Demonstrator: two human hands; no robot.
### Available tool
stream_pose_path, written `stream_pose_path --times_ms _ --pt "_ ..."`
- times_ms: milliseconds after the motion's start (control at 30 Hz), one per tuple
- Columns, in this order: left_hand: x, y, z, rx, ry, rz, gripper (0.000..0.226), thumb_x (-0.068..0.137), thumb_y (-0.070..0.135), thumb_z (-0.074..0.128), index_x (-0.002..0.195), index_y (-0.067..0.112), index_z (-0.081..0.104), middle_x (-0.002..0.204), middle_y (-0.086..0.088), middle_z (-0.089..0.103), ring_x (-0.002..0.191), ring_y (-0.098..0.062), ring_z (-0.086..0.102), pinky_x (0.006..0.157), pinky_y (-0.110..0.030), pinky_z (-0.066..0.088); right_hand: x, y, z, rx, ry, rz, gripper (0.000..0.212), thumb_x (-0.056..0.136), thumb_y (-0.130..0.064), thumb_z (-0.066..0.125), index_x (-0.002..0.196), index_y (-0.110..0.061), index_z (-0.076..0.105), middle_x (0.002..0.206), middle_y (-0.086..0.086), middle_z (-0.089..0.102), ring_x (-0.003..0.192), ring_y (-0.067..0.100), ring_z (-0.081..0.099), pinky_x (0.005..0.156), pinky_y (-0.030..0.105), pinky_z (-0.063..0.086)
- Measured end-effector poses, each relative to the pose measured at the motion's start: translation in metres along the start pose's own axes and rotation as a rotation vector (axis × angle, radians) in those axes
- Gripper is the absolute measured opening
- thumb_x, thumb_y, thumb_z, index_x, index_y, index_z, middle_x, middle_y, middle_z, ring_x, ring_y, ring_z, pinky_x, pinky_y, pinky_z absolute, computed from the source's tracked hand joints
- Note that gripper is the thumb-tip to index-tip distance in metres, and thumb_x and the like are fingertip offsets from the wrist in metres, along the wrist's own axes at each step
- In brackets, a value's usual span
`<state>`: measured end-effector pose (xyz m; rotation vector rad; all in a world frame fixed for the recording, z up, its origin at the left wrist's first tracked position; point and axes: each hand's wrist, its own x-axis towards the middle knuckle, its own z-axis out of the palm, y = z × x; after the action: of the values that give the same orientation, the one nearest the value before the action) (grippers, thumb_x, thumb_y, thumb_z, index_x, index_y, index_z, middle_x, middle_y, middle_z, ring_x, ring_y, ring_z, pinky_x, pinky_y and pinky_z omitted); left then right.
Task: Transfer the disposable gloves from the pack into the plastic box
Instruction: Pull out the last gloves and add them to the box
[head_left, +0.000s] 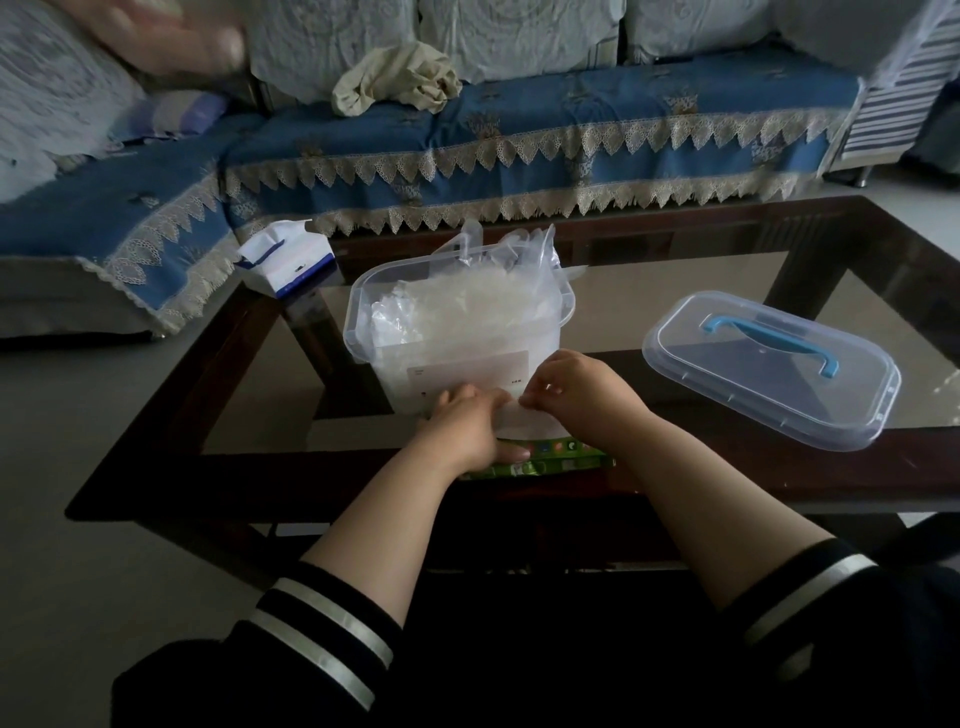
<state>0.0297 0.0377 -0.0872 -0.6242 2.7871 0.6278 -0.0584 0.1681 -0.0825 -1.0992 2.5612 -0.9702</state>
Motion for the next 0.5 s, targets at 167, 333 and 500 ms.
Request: stream_pose_path --times_ms 167,333,500 --pt "-0.001 -0.001 -0.002 -0.011 -0.01 0.003 0.07 0.081 0.046 0.073 0.142 0.033 0.041 0.144 0.0 0.035 0.138 -0.026 0.022 0.11 -0.045 0.031 0.0 -0.003 0.001 0.011 0.029 0.041 0.019 0.092 -0.025 0.06 0.096 -0.011 0.07 0.095 -0.001 0.058 0.085 0.014 0.051 0.072 0.027 0.036" --pt "0.0 -0.004 -0.002 0.0 -0.021 0.016 0.064 0.079 0.046 0.075 0.135 0.032 0.045 0.141 -0.002 0.037 0.136 -0.029 0.024 0.109 -0.045 0.032 0.001 -0.004 -0.005 0.085 0.052 0.134 0.017 0.095 -0.017 0.054 0.098 -0.009 0.068 0.09 -0.001 0.06 0.085 0.013 0.052 0.07 0.023 0.034" --pt "0.003 -0.006 0.002 0.019 -0.017 0.02 0.071 0.075 0.046 0.078 0.136 0.034 0.045 0.141 -0.001 0.036 0.136 -0.027 0.023 0.111 -0.046 0.029 0.0 -0.004 -0.011 0.151 -0.005 0.18 0.025 0.098 -0.027 0.049 0.088 -0.006 0.06 0.082 0.007 0.061 0.075 0.018 0.053 0.062 0.031 0.041"
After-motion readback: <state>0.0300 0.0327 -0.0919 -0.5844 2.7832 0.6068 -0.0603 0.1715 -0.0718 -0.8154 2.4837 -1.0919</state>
